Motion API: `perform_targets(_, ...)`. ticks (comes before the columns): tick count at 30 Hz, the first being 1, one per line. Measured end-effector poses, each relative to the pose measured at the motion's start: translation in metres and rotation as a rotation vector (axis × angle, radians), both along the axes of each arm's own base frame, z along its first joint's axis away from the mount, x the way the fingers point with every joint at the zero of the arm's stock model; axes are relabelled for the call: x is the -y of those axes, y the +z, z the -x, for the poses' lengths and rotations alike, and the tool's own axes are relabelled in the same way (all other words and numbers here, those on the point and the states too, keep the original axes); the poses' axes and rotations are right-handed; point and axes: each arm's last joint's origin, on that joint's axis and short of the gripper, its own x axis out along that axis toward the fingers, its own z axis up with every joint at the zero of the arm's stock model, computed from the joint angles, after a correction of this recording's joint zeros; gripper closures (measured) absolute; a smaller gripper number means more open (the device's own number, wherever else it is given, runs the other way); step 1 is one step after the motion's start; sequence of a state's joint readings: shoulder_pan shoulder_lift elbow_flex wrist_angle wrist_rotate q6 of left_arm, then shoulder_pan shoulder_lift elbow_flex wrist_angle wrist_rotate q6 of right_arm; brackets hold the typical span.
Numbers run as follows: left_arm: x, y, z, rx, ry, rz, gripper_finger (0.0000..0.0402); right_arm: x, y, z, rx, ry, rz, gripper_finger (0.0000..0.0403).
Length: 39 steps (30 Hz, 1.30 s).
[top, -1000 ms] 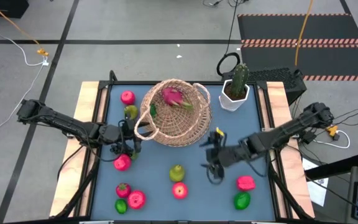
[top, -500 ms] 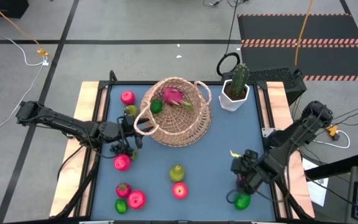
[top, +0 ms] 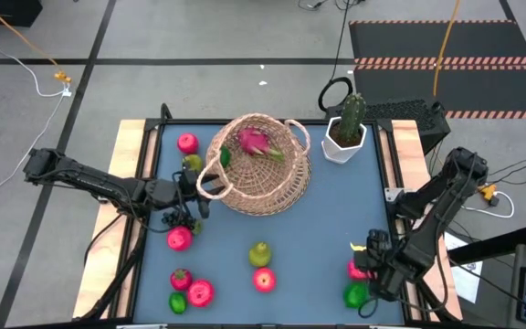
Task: Build produce basket
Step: Put the red bell pepper into the brown basket
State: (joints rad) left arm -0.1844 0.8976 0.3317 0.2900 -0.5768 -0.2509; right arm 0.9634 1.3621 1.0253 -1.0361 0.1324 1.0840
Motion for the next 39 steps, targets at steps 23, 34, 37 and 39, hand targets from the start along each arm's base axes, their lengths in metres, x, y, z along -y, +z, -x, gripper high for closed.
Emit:
perform_targets(23, 0.0, 0.0, 0.0, -0.003, -0.003, -0.015, 0.0197, 0.027, -0.067, -0.006, 0.052, 0.111, 0.044, 0.0101)
perform_targets(34, -0.002, 0.001, 0.0, -0.002, 0.005, -0.026, 0.0197, 0.051, -0.059, -0.038, 0.245, 0.162, 0.228, 0.0145)
perform_targets(37, -0.005, 0.001, -0.001, 0.0, 0.021, -0.026, 0.0197, 0.056, -0.044, -0.054, 0.354, 0.196, 0.294, 0.0145)
perform_targets(39, -0.007, 0.002, -0.001, 0.007, 0.033, -0.025, 0.0197, 0.058, -0.026, -0.066, 0.473, 0.227, 0.343, 0.0145)
